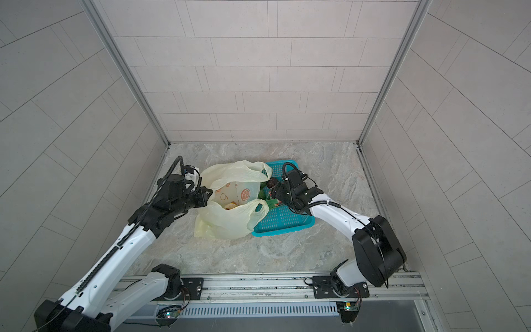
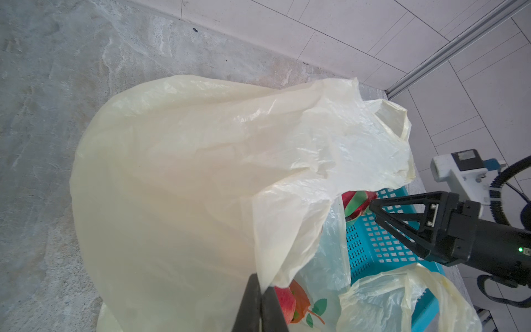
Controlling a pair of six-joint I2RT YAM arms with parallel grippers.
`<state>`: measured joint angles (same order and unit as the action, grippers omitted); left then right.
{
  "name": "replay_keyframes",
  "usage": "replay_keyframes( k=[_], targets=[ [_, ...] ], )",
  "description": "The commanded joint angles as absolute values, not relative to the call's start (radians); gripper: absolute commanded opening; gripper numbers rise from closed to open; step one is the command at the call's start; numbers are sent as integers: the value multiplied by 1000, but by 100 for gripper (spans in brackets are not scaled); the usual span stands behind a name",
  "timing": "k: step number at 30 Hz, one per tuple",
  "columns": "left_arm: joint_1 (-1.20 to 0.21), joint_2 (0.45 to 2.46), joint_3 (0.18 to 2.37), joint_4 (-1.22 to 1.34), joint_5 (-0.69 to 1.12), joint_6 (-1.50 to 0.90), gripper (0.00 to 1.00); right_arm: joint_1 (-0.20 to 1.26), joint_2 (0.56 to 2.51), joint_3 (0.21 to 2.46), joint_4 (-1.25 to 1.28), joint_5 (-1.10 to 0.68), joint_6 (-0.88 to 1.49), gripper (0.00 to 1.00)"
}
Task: Place the fruits into the plastic bag
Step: Pick up the fruit from the bin.
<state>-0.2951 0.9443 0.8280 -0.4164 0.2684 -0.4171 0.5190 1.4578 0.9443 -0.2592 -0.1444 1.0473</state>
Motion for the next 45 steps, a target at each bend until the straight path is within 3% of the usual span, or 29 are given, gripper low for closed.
replay_keyframes(
  k=[1,10,19,26,45],
  targets=[
    [-298,944,862,-423,276,-405,0,522,1474,965,-279,-118,1040,79],
    [-303,953,871,-425,284,-401,0,517,1525,993,-288,-82,1087,86],
    [-304,950,885,-426,285,-393,0,467,1540,981,-271,32,1287,91],
    [-304,942,884,-425,286,-388,0,442,1646,1066,-302,-7,1280,92],
    [-305,934,878,-425,296,-388,0,465,1822,1016,-211,-76,1326,91]
  ],
)
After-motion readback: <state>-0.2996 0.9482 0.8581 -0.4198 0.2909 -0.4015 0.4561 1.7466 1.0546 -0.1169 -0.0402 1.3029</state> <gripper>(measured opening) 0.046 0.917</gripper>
